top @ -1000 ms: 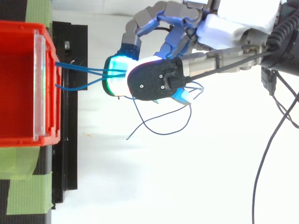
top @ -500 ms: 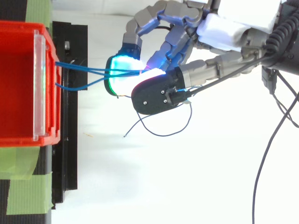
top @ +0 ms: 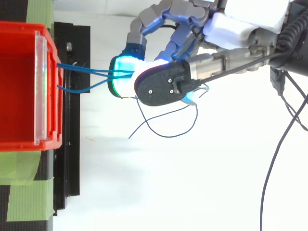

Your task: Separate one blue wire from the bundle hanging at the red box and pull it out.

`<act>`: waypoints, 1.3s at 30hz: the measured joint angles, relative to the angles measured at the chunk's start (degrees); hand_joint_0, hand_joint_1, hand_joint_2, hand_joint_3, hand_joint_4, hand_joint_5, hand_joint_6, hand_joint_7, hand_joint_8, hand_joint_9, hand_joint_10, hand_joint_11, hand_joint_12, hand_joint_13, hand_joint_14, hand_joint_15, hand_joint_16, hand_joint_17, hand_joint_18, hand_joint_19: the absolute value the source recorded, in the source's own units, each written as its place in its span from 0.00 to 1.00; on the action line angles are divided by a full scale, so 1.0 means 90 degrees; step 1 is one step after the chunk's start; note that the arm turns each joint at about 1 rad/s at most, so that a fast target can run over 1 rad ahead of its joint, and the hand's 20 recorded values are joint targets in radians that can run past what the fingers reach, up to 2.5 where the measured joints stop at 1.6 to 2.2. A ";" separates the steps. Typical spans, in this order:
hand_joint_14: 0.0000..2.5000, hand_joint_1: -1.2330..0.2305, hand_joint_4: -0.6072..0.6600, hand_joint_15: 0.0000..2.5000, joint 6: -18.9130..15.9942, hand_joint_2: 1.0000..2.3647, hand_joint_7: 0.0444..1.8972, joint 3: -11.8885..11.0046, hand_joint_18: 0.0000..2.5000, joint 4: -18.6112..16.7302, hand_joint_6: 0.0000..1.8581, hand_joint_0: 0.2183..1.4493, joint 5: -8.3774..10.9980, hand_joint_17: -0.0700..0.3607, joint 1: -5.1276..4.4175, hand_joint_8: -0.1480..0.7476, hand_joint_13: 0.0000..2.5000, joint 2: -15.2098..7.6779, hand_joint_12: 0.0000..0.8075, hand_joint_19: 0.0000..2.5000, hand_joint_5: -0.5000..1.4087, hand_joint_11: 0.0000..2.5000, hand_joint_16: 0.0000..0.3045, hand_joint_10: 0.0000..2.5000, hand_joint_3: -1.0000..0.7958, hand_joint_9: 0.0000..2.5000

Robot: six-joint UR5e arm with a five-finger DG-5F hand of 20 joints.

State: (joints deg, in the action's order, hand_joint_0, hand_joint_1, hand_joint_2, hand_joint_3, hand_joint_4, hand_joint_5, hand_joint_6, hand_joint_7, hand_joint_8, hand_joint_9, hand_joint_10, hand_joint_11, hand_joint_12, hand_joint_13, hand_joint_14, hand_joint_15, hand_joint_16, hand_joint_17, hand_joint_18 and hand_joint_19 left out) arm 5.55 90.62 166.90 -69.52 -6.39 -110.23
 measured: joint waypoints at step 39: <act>0.01 0.37 0.63 0.54 0.0205 0.01 0.48 0.0002 0.38 0.0068 0.49 0.29 0.0083 0.46 0.0013 0.60 0.56 0.0075 0.50 0.29 0.16 0.46 0.19 0.01 0.33 0.47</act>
State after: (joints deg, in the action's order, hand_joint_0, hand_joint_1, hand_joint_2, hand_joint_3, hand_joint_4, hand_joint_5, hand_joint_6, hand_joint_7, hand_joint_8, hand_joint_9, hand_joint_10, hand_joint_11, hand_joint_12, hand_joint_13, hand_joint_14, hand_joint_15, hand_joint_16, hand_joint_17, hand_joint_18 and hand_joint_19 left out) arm 7.40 90.63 167.52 -68.78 -6.27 -109.55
